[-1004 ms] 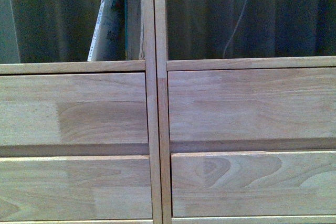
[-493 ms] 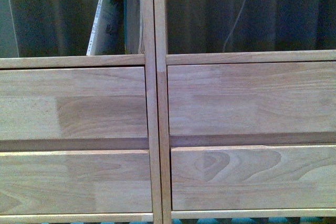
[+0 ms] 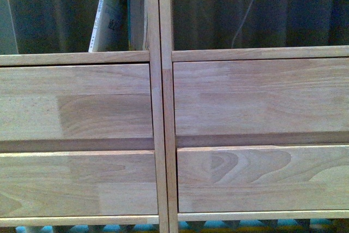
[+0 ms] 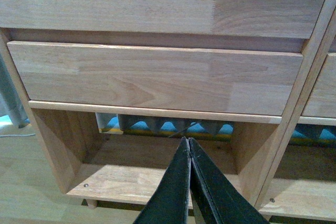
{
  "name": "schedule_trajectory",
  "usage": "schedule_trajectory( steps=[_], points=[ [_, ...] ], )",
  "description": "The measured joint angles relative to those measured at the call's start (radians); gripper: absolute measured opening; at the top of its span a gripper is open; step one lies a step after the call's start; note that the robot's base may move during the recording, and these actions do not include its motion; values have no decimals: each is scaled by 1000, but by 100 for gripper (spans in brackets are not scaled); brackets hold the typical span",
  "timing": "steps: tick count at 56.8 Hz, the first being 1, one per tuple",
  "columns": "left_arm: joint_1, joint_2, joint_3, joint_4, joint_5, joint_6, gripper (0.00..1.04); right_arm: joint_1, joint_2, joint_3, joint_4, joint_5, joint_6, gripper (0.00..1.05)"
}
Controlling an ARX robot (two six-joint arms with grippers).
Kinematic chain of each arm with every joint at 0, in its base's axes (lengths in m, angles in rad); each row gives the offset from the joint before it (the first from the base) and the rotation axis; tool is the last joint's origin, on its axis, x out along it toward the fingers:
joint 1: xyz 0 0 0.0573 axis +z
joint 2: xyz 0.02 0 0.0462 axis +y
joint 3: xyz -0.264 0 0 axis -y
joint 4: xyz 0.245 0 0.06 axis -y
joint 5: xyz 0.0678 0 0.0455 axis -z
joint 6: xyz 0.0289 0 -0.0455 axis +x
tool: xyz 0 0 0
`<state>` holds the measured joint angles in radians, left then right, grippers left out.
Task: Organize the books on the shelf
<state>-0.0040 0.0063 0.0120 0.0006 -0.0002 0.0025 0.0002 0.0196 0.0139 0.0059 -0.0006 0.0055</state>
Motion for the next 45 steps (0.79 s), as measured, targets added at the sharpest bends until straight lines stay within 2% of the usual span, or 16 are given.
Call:
schedule_trajectory(
  steps=[45],
  points=[
    [0, 0, 0, 0, 0, 0, 3, 0, -14, 0, -4, 0, 0, 3]
  ],
)
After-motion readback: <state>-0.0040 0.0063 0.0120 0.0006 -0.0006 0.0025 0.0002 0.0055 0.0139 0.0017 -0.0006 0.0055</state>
